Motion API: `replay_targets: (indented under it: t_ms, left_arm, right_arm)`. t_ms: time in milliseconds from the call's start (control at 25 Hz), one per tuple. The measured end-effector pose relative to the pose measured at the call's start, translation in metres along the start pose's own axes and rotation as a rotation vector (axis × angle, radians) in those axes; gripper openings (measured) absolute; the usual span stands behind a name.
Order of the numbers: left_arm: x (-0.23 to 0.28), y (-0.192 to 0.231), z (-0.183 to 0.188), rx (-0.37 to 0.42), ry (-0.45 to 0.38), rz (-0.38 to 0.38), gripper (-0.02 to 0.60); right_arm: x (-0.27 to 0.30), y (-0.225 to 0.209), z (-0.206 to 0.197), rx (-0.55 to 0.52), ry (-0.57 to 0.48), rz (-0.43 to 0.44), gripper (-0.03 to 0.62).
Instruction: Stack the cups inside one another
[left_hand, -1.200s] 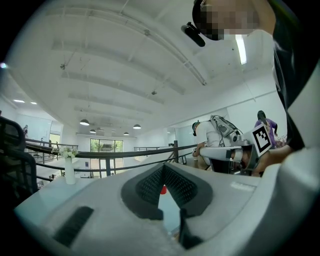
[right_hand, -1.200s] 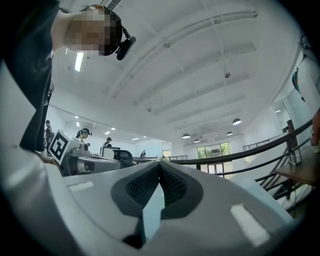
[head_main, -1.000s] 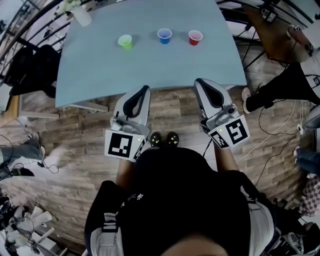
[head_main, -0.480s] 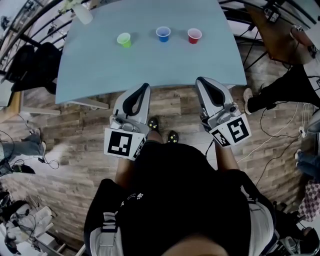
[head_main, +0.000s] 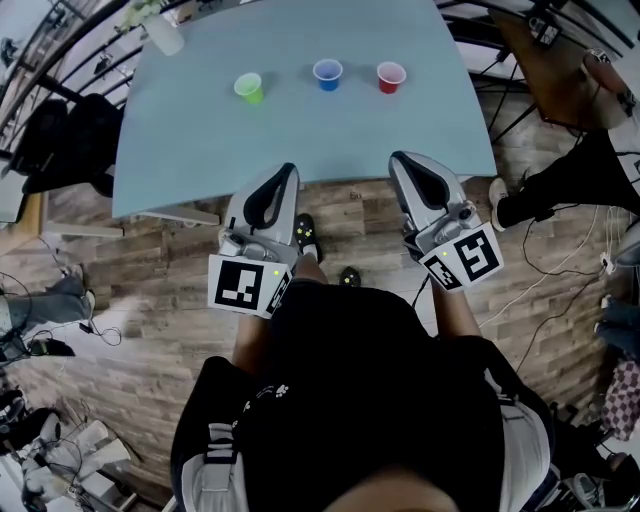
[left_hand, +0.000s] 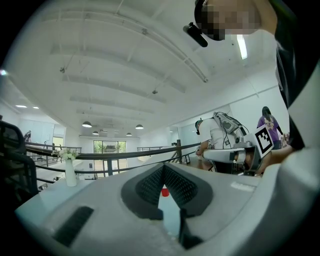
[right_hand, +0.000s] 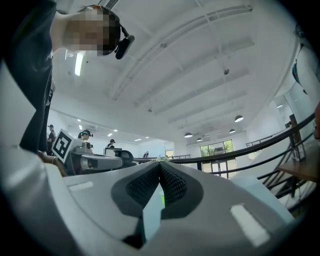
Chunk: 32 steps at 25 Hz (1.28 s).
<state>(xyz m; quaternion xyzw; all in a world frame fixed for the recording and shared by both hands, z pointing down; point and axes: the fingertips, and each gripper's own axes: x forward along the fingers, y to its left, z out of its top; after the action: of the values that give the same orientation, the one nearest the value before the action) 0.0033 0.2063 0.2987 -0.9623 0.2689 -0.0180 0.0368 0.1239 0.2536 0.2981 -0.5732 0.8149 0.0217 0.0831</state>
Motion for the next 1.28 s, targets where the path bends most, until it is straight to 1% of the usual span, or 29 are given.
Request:
replay_targets:
  t_ms: [680, 840, 1280]
  left_arm:
    - [0.037, 0.062, -0.012, -0.026, -0.001, -0.023, -0.008]
    - [0.049, 0.076, -0.018, -0.037, 0.001, -0.024, -0.008]
    - [0.073, 0.137, -0.025, -0.046, 0.007, -0.046, -0.008]
  right_arm:
    - [0.065, -0.022, -0.019, -0.003, 0.044, -0.031, 0.003]
    - [0.081, -0.032, -0.025, -0.008, 0.057, -0.038, 0.003]
    - [0.145, -0.043, -0.036, -0.006, 0.072, -0.057, 0.003]
